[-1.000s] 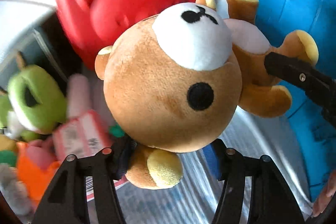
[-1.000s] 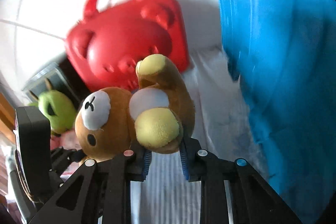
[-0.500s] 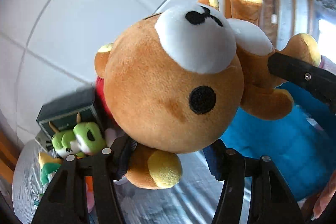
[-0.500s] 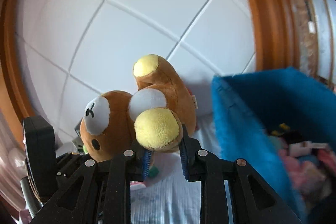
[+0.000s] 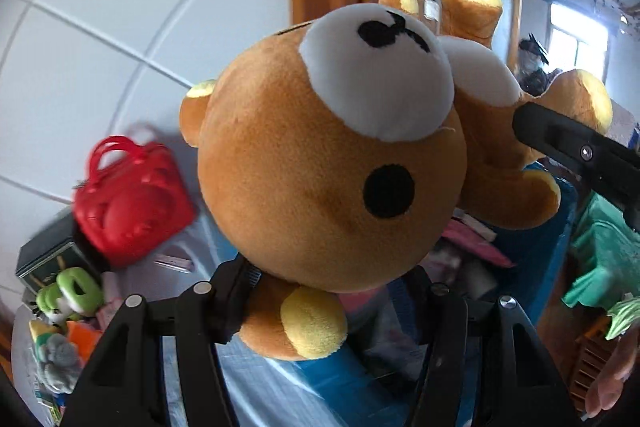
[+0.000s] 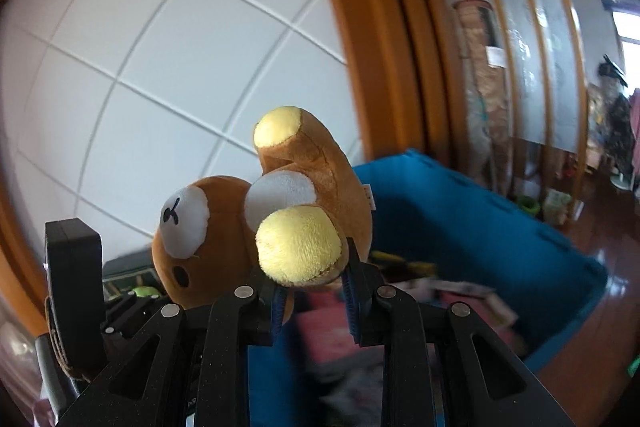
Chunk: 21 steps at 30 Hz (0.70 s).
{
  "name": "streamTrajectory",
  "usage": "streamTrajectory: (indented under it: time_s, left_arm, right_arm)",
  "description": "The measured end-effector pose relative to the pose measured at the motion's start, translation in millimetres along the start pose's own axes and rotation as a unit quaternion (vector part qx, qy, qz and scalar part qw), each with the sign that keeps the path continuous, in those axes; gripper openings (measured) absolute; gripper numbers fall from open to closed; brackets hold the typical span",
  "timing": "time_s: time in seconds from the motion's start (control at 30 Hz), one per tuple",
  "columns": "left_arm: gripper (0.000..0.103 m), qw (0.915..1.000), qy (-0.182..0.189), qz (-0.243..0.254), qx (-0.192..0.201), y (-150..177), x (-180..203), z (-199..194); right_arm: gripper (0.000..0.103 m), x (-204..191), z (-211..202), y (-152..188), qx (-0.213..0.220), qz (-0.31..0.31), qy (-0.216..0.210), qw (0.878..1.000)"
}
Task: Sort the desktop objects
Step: 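Carry the bear plush with both grippers and drop it into the blue bin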
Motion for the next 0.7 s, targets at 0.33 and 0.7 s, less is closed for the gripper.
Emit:
streamTrajectory:
  time_s: [0.33,0.7]
  left_arm:
    - [0.063,0.9966,0.001,-0.004,-0.082,11.6,47.0,73.1]
    - [0.063,0.998,-0.021,-0.01,-0.059,30.2,43.6,61.7]
  right_arm:
    - [0.067,104.1,24.7,5.4,-0.037,0.034,0.005,0.999]
    - [0.102,127.1,25.9,4.5,-0.029,0.016,-0.004,0.999]
Point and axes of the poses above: each gripper's, at about its wrist camera, not at the fingertips, and z roughly the way its jaws point, x to its right, y to its underside, the point moved 9 cm from there along z, roughly the way its jaws point, and after that the axes turned 4 degrees about y, right-handed, at the moved point
